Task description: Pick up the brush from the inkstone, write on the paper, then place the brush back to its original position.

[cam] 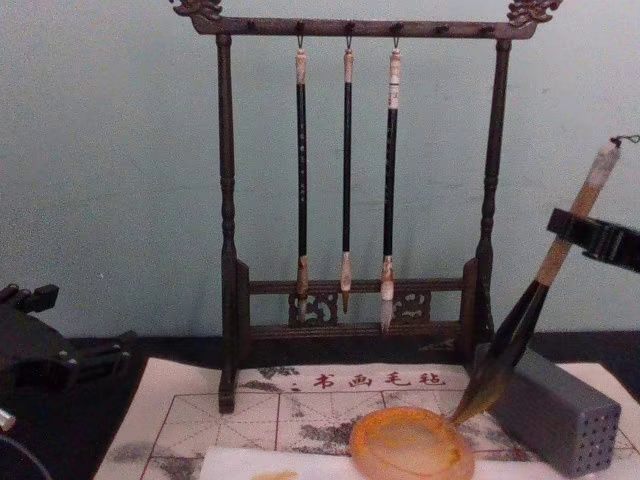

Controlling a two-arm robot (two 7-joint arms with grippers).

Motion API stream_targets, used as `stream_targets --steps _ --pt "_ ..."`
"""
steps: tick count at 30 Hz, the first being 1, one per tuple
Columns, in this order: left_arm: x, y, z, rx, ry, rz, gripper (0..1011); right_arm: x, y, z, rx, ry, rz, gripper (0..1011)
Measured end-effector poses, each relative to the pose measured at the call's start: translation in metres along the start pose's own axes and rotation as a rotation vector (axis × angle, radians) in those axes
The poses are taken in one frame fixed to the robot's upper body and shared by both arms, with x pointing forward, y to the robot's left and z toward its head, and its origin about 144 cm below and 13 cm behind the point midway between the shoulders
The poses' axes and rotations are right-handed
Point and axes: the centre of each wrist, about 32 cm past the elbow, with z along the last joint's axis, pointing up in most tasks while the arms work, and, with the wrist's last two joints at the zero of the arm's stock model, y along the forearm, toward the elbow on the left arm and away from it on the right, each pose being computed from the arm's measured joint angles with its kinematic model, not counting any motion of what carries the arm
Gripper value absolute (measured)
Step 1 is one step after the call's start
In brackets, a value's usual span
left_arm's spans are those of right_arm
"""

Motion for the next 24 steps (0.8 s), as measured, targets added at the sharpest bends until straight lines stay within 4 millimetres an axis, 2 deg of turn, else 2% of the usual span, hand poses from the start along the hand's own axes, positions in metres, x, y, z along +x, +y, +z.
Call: stream_targets --steps 9,24 --pt "0.0 0.0 0.0 0.0 0.0 0.0 1001 -0.003 -0.011 0.009 0.037 -0.006 0.033 198" --pt "0.0 0.0 0.0 0.0 0.0 0.0 1001 -0.004 -0.051 0.016 0.046 -0.134 0.132 198"
